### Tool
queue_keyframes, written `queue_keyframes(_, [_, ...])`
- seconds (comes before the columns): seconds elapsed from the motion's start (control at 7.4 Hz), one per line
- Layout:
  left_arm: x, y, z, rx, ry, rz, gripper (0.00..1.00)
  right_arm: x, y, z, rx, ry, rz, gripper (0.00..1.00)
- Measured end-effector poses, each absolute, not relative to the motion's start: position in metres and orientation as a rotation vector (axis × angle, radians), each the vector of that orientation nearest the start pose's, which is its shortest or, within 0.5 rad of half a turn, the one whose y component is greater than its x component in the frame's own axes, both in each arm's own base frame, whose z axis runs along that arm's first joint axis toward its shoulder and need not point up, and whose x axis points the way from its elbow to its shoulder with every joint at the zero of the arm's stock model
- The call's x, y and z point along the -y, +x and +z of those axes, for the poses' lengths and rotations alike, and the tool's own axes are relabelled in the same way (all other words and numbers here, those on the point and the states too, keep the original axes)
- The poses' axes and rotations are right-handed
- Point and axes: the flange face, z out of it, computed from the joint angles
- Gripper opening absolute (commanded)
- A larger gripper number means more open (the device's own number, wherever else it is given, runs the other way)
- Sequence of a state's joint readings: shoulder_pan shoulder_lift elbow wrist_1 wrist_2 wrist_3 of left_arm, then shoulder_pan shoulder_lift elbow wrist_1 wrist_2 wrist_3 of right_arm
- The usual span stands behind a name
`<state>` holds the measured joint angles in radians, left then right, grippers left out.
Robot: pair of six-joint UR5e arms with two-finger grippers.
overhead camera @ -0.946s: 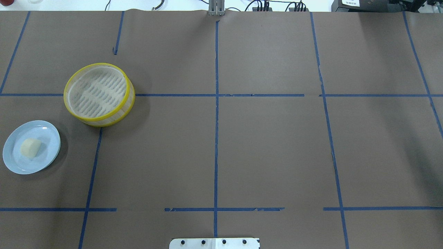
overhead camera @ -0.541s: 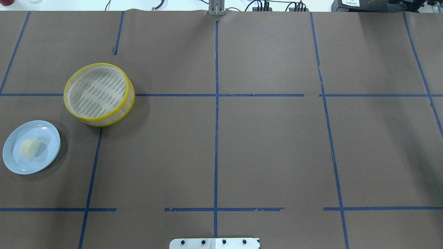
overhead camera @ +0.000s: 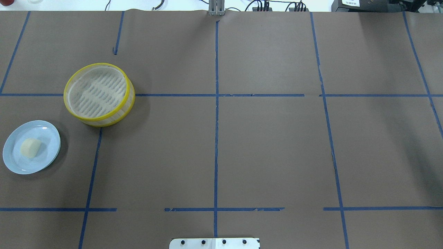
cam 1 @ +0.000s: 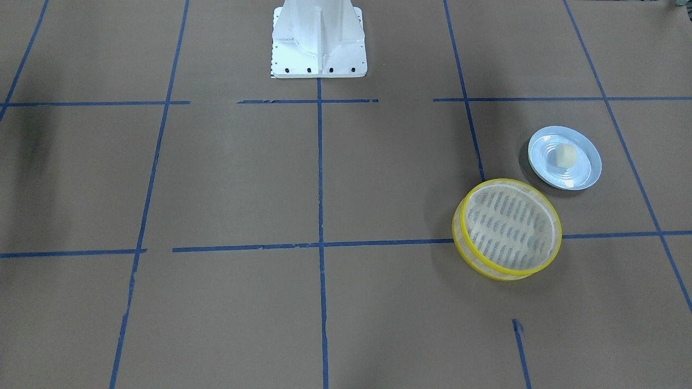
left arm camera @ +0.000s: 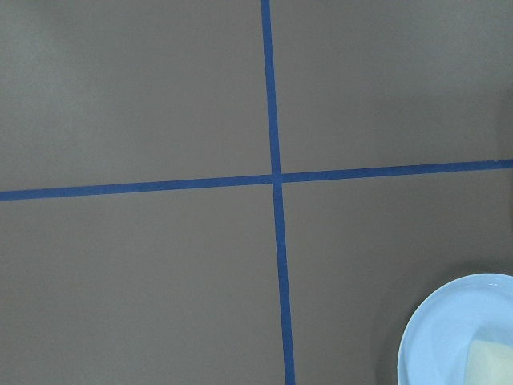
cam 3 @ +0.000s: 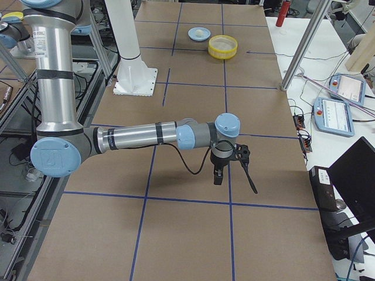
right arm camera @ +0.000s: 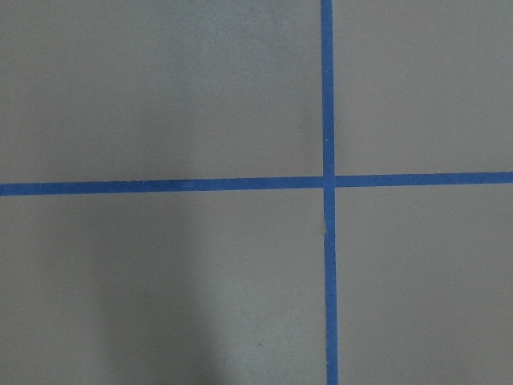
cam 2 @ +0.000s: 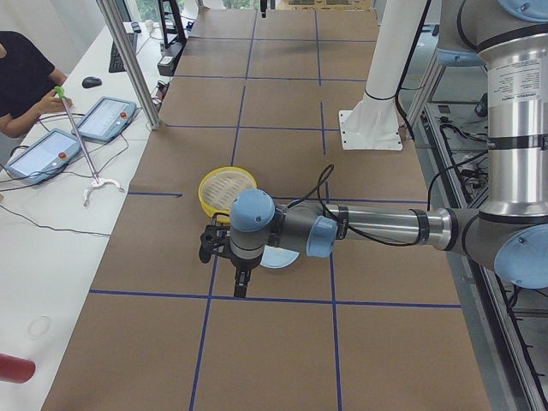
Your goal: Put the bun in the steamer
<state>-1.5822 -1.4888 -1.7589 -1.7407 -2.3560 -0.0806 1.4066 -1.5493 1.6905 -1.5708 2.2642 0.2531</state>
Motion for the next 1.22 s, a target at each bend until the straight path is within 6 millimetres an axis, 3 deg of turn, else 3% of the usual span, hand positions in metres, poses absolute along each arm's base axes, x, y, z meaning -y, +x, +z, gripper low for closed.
queue_keyframes(0.14, [0.482, -0.064, 0.569, -0.79, 0.256, 0.017, 1.0, 0.511, -0.014, 0.594, 0.705, -0.011, 0.036, 1.0])
queue_keyframes(0.27, [0.494, -0.047, 0.552, -0.806, 0.26, -0.013, 1.0, 0.511, -0.014, 0.594, 0.705, -0.011, 0.036, 1.0])
queue_keyframes(0.54, [0.509, 0.009, 0.519, -0.814, 0.283, -0.02, 1.0, 0.511, -0.014, 0.594, 0.705, -0.011, 0.036, 1.0])
queue_keyframes(0.81, [0.505, 0.07, 0.494, -0.799, 0.278, -0.003, 1.0, 0.511, -0.014, 0.594, 0.705, -0.011, 0.036, 1.0])
queue_keyframes(1.22, [0.487, 0.151, 0.496, -0.773, 0.184, -0.067, 1.0, 0.511, -0.014, 0.594, 0.705, -0.011, 0.036, 1.0])
